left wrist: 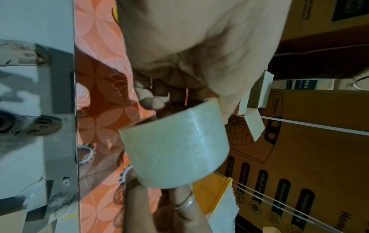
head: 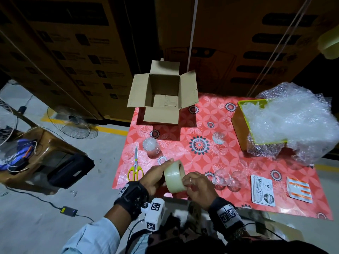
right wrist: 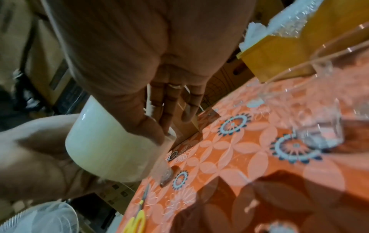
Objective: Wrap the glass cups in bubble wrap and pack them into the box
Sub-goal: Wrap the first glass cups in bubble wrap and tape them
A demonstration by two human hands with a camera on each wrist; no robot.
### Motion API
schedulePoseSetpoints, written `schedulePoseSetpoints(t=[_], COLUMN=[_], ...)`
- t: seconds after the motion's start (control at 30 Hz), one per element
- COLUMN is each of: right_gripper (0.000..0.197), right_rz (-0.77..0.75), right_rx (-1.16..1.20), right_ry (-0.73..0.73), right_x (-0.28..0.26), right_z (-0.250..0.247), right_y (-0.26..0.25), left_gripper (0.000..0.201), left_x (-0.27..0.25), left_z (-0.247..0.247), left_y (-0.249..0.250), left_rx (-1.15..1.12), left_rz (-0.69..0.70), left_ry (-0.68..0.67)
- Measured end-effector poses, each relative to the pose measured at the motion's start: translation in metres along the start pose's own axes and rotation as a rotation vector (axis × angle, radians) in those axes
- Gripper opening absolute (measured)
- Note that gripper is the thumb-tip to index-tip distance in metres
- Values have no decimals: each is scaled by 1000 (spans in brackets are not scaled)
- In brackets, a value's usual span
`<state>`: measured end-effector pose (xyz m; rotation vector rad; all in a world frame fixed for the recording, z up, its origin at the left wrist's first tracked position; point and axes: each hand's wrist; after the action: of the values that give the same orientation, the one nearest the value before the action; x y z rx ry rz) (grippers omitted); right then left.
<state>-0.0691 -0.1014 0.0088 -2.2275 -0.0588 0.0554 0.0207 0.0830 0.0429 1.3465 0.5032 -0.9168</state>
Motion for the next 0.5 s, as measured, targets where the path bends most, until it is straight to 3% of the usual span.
schedulePoseSetpoints(t=[0.17,0.37,0.5], right_gripper=[28,21,16], right_rz=[386,624,696], right_rx=[569,840,932], right_ry=[107,263,317], right_x=[7,21,24], right_z=[5,15,20], right_y=[-21,-34,-32], left_gripper=[40,26,36], left_x=[0,1,-1], left_z=[-10,-18,-19], left_y=[-5,-8,-8], left_rx=[107,145,143], left_rz=[90,168,225], left_ry=[-88,-146,-148])
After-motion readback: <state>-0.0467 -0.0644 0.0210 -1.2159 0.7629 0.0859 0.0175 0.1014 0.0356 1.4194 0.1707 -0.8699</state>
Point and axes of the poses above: each hand's wrist, its own x-axis towards the middle knuckle, its own z-axis out of the palm, y = z × x, and after that the axes turned 3 degrees about y, right-handed
